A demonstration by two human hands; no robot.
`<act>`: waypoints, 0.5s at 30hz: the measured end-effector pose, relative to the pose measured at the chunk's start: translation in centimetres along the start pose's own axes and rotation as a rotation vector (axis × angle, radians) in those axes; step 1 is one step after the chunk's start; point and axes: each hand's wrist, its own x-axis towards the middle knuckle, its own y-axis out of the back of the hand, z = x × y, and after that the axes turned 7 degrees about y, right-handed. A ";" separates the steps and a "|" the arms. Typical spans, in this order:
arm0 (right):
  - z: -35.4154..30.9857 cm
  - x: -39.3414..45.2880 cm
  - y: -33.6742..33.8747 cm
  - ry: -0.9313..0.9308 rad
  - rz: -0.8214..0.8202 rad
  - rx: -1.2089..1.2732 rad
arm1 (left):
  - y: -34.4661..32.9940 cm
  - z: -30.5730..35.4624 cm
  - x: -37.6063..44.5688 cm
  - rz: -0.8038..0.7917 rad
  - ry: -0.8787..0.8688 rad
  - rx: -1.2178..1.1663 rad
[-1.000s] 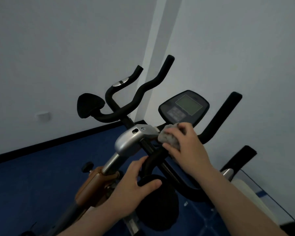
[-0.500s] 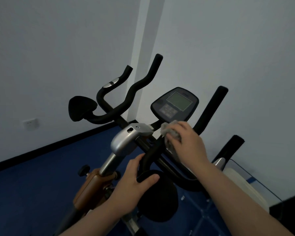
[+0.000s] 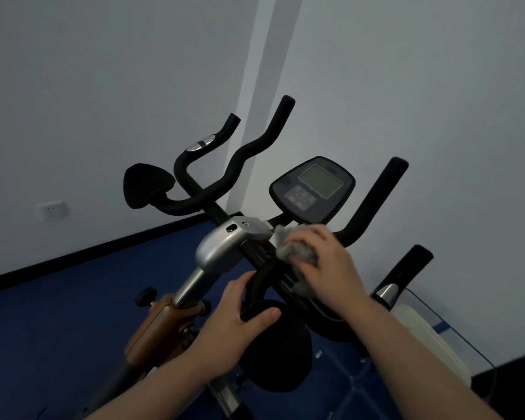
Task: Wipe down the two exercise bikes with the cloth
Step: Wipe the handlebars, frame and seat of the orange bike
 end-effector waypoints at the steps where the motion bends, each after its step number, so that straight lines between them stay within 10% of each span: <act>1: 0.8 0.4 1.0 -0.035 0.054 -0.022 | 0.1 0.0 0.0 -0.007 0.000 0.004; 4: 1.0 0.3 0.8 -0.145 0.226 0.019 | -0.1 0.0 0.0 -0.006 0.002 -0.007; 9: -0.1 -1.1 -1.4 0.037 -0.001 0.077 | -0.1 0.1 -0.1 0.010 -0.002 -0.016; 15: 0.2 -0.6 -1.2 -0.187 0.279 0.097 | -0.3 0.2 -0.2 0.011 -0.002 -0.032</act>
